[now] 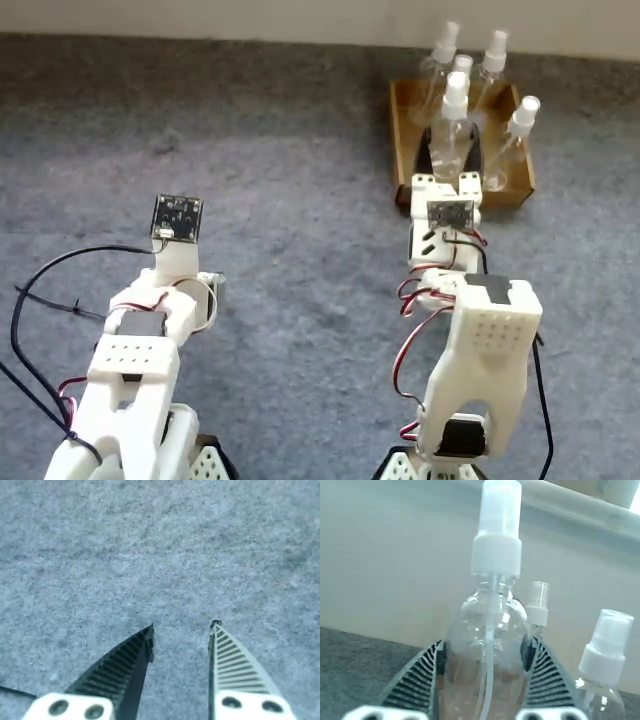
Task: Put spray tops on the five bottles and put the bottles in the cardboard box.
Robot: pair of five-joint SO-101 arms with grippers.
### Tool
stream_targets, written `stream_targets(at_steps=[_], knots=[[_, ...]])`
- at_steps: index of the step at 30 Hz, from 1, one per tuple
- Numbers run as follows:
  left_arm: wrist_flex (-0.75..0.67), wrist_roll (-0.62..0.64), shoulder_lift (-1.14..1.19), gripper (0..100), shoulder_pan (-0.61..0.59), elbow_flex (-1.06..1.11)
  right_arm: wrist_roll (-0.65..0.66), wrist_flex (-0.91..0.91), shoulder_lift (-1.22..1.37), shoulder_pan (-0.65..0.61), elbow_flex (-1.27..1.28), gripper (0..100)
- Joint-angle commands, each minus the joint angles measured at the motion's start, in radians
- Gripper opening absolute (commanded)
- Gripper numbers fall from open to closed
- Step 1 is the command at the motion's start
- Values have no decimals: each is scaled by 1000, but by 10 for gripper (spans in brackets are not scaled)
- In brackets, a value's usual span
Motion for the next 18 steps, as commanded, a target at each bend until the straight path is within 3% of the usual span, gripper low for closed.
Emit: stream_targets(at_steps=[1, 18], knots=[[-18, -6, 5, 175, -10, -2, -9, 1, -8, 10, -35, 100], [-18, -6, 5, 175, -10, -5, -8, 71, -7, -7, -31, 163]])
